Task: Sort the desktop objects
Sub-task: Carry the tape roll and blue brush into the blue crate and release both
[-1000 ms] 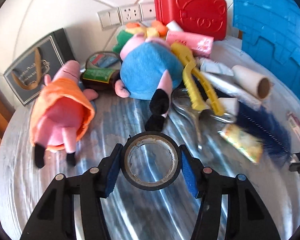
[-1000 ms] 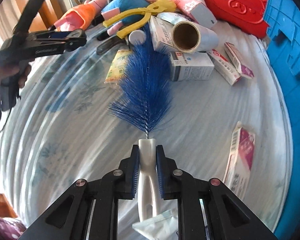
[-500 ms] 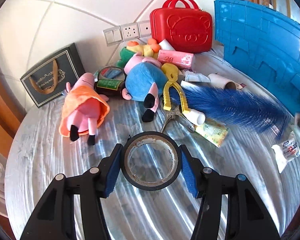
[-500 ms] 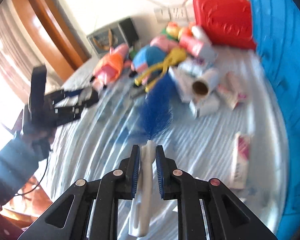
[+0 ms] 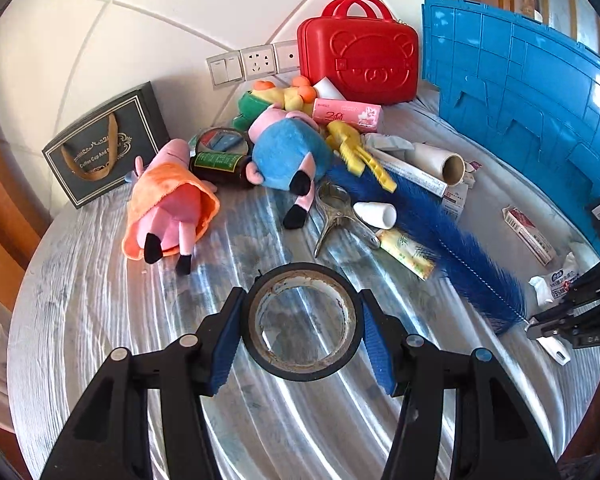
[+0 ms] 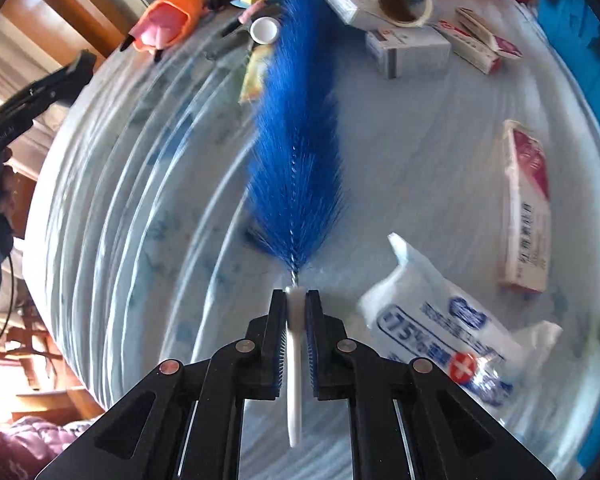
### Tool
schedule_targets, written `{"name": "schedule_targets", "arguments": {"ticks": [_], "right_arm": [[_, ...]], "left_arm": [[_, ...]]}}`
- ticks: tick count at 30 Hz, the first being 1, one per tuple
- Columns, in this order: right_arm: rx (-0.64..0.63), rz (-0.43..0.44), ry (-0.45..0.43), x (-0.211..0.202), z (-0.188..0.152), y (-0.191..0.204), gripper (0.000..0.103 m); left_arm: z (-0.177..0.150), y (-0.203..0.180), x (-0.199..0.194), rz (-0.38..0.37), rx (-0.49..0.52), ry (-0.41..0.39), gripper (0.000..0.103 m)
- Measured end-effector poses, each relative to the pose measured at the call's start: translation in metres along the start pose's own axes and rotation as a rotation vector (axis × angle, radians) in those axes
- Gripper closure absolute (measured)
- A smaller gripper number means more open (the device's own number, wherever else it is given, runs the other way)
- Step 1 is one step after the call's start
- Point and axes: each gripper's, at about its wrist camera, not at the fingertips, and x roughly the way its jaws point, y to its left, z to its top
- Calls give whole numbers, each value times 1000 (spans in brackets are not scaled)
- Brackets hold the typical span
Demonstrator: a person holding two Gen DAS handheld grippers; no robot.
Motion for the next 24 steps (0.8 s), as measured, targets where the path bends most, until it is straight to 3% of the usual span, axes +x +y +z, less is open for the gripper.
{"name": "schedule_targets", "arguments": {"ticks": [8, 9, 10, 15, 24], "right_arm": [[-62, -67, -68, 15, 15, 16, 90], [-38, -31, -58, 16, 16, 15, 91], [12, 59, -54, 15, 17, 12, 93], [75, 312, -136, -19, 15, 24, 94], [80, 452, -334, -113, 6, 38, 93]], "left_arm": [[2, -6, -8, -17, 3, -12, 48], [3, -7, -9, -18, 3, -13, 48], [4, -8, -10, -17, 7, -14, 48], [8, -15, -20, -13, 31, -27, 48], [26, -30, -49, -13, 81, -73, 48]]}}
